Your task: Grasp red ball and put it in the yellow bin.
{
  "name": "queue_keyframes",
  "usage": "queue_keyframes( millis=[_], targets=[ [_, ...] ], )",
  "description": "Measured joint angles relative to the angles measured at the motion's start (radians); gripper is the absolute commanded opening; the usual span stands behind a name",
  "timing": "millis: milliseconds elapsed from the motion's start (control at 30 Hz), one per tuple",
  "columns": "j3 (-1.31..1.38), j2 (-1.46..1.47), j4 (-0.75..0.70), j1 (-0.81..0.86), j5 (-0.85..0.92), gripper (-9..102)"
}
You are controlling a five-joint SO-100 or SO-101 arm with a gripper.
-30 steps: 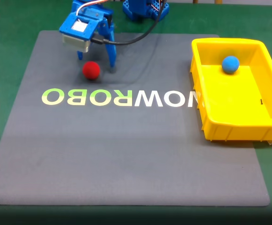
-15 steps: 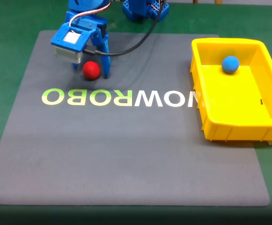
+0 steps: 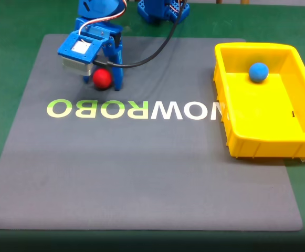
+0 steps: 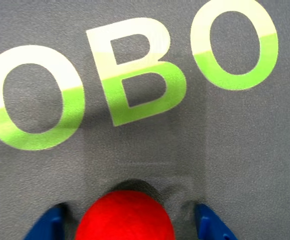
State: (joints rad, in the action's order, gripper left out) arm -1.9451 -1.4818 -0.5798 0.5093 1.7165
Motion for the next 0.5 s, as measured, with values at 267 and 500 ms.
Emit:
queue_keyframes(
  millis=[267,500],
  targets=[
    [0.011,0.014,0.002,-0.014,0.0,0],
    [0.011,0.02,0.002,-0.014,0.0,0]
  ],
)
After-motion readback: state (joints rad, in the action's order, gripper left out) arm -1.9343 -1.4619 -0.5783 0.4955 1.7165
